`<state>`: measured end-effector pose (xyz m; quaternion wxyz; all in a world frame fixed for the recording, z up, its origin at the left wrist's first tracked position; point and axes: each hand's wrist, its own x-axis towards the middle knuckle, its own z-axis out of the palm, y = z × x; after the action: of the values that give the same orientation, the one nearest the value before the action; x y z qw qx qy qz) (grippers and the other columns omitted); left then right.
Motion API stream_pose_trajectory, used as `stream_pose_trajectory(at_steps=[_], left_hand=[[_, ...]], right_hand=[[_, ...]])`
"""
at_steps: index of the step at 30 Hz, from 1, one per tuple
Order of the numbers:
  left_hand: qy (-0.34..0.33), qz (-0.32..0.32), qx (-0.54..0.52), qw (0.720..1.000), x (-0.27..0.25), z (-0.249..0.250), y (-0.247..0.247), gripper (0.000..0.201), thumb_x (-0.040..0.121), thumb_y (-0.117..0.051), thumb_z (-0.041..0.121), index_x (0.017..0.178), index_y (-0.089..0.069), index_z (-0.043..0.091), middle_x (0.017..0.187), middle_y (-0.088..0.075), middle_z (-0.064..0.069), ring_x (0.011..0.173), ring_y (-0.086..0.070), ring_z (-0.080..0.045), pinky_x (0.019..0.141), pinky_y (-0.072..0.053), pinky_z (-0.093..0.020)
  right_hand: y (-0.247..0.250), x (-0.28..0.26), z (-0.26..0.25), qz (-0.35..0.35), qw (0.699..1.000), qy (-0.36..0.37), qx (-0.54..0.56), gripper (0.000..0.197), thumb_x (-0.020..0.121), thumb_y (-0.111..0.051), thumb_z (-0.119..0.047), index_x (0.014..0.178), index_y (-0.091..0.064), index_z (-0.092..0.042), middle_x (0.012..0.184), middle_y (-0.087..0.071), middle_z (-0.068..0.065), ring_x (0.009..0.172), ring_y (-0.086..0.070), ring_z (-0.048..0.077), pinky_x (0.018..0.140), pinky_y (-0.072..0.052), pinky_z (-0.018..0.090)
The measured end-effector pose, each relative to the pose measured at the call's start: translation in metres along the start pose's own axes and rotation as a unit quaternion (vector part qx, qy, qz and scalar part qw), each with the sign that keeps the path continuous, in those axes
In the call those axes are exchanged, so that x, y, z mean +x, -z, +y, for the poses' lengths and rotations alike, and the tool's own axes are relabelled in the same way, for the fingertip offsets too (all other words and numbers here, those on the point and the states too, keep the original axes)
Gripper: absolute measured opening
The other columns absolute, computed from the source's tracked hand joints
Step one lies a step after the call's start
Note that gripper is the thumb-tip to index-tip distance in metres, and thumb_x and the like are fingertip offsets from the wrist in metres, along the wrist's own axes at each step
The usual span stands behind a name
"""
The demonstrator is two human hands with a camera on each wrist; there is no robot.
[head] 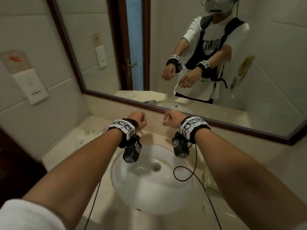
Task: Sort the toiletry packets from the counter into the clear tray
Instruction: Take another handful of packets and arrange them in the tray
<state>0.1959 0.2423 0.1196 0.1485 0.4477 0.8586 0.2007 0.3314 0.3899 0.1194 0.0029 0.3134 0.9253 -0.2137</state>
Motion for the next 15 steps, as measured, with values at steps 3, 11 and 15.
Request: stream_pose_trajectory(at_steps=[3, 11, 15], left_hand=[[0.019, 0.006, -0.001, 1.000, -0.003, -0.040, 0.017, 0.008, 0.086, -0.053, 0.018, 0.081, -0.059, 0.015, 0.097, -0.070, -0.013, 0.093, -0.064, -0.032, 0.077, -0.047, -0.030], [0.095, 0.021, -0.009, 0.995, -0.012, -0.142, 0.044, 0.014, 0.088, -0.053, 0.020, 0.090, -0.064, 0.010, 0.099, -0.069, -0.013, 0.093, -0.063, -0.032, 0.073, -0.045, -0.030], [0.131, 0.020, -0.023, 0.991, -0.017, -0.191, 0.051, 0.008, 0.086, -0.054, 0.020, 0.079, -0.057, 0.017, 0.098, -0.069, -0.014, 0.087, -0.063, -0.031, 0.071, -0.046, -0.029]], right_hand=[[-0.015, 0.017, -0.036, -0.021, 1.000, 0.015, -0.008, 0.023, 0.081, -0.070, -0.038, 0.096, -0.060, -0.023, 0.097, -0.058, -0.003, 0.092, -0.057, 0.018, 0.083, -0.049, 0.032], [-0.069, 0.059, -0.117, -0.067, 0.996, 0.061, -0.001, 0.024, 0.085, -0.069, -0.025, 0.104, -0.063, -0.011, 0.092, -0.057, 0.000, 0.086, -0.054, 0.021, 0.072, -0.041, 0.028], [-0.097, 0.080, -0.150, -0.093, 0.992, 0.080, -0.011, 0.025, 0.085, -0.069, -0.026, 0.104, -0.064, -0.011, 0.099, -0.062, 0.005, 0.091, -0.058, 0.024, 0.075, -0.044, 0.029]])
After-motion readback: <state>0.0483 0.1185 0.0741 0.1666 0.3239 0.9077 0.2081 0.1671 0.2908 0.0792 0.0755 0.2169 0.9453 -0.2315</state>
